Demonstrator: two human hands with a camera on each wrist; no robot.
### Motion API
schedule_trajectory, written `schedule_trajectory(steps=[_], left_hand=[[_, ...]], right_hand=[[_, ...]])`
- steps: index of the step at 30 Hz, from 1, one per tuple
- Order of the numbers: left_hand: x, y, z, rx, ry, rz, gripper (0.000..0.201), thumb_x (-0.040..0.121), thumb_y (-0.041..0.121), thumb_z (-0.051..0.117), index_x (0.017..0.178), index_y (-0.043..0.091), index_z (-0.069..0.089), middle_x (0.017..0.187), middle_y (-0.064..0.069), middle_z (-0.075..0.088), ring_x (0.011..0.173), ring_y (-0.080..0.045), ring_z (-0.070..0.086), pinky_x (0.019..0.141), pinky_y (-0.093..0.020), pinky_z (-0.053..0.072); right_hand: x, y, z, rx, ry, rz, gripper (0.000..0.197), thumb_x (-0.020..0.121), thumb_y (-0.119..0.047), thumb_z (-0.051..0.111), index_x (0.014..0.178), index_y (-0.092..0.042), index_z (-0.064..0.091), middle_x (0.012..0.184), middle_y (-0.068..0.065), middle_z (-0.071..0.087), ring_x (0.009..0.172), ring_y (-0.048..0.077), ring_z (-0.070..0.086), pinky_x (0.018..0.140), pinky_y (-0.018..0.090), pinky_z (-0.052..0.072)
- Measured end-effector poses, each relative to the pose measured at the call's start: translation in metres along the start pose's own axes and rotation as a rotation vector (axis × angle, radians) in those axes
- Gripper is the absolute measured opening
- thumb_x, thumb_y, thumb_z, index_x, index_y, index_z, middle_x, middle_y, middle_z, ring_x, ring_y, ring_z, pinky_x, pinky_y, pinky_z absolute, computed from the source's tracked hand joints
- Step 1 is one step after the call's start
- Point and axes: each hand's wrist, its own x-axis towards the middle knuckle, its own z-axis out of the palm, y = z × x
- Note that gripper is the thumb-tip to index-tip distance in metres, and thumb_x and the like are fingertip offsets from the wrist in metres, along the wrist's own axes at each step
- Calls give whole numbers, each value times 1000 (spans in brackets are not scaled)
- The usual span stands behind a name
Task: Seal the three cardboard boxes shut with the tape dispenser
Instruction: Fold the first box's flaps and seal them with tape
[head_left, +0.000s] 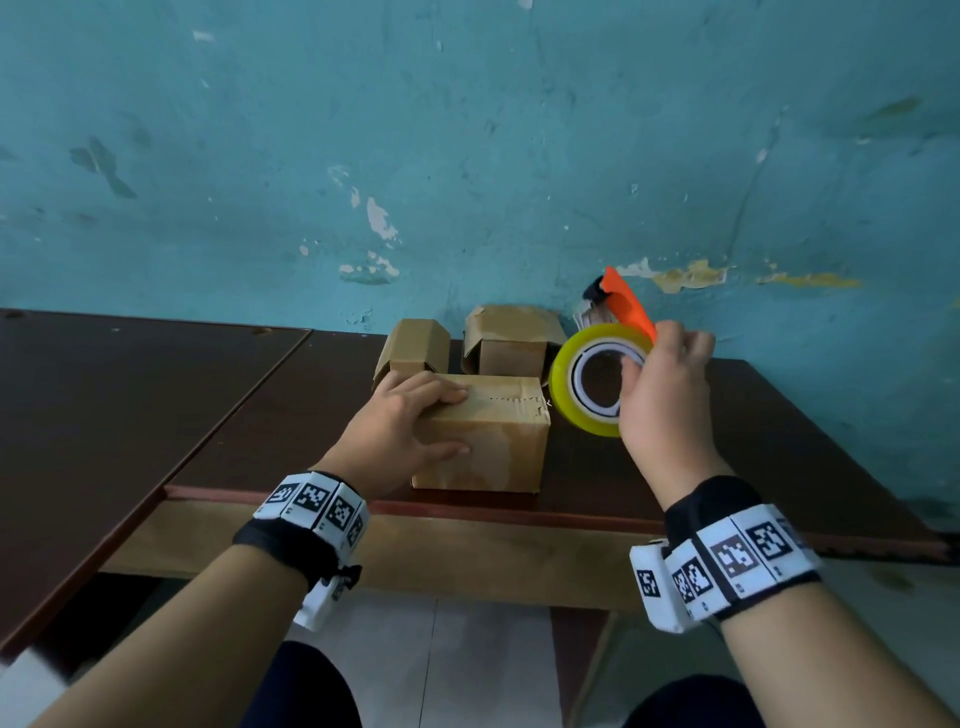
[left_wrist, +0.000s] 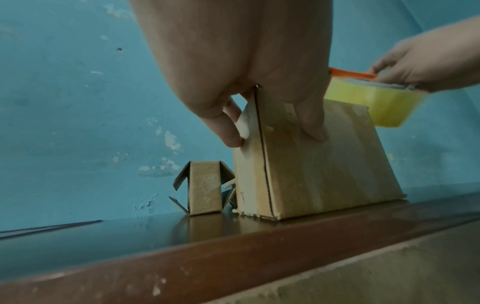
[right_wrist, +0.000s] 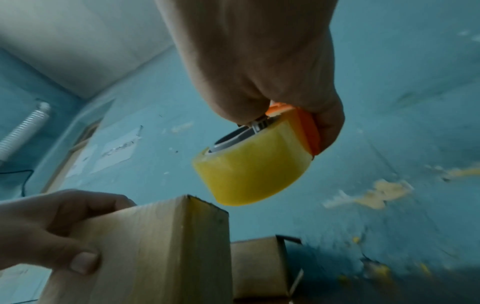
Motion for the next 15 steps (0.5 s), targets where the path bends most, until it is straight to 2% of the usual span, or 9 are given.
schedule_trajectory(steps=[4, 7, 10, 12, 13, 15], left_hand=[[1, 3, -3, 4, -19, 22, 64, 73, 61, 80, 130, 33, 68, 129, 25, 61, 120, -15, 51, 105, -40, 48], [-3, 14, 2, 26, -17, 77, 60, 78, 60, 79, 131, 31, 68, 130, 23, 62, 116, -16, 51, 101, -36, 49], [-8, 22, 11, 21, 5, 91, 57, 81, 54, 81, 131, 30, 67, 130, 21, 61, 114, -10, 45, 99, -30, 46], [-9, 23, 14, 12, 19, 78, 54, 82, 52, 82, 130, 30, 66, 132, 20, 60, 113, -7, 41, 100, -28, 44], [-9, 23, 15, 5, 22, 74, 53, 83, 51, 82, 130, 30, 67, 133, 20, 60, 112, -7, 40, 101, -28, 43], [-10, 22, 17, -23, 26, 59, 52, 84, 48, 83, 130, 31, 66, 134, 21, 59, 114, -8, 41, 105, -28, 41]], right_hand=[[10, -18, 1, 99, 87, -254, 30, 98, -3, 62, 127, 1, 54, 128, 20, 47, 100, 36, 64, 89, 40, 55], [8, -29, 10, 140, 75, -409, 36, 96, 4, 63, 131, 1, 57, 125, 19, 48, 101, 33, 63, 92, 40, 57], [4, -35, 20, 138, 24, -493, 41, 95, 3, 66, 135, -3, 58, 126, 17, 48, 98, 32, 63, 89, 44, 59], [4, -36, 24, 168, 8, -481, 43, 93, -2, 71, 135, -9, 62, 125, 12, 48, 101, 30, 61, 91, 44, 58], [4, -36, 25, 223, 1, -450, 44, 91, -3, 74, 134, -11, 64, 124, 9, 47, 103, 25, 60, 94, 40, 58], [4, -38, 28, 347, -31, -370, 50, 88, 1, 76, 134, -16, 68, 123, 3, 44, 105, 13, 55, 98, 20, 52]])
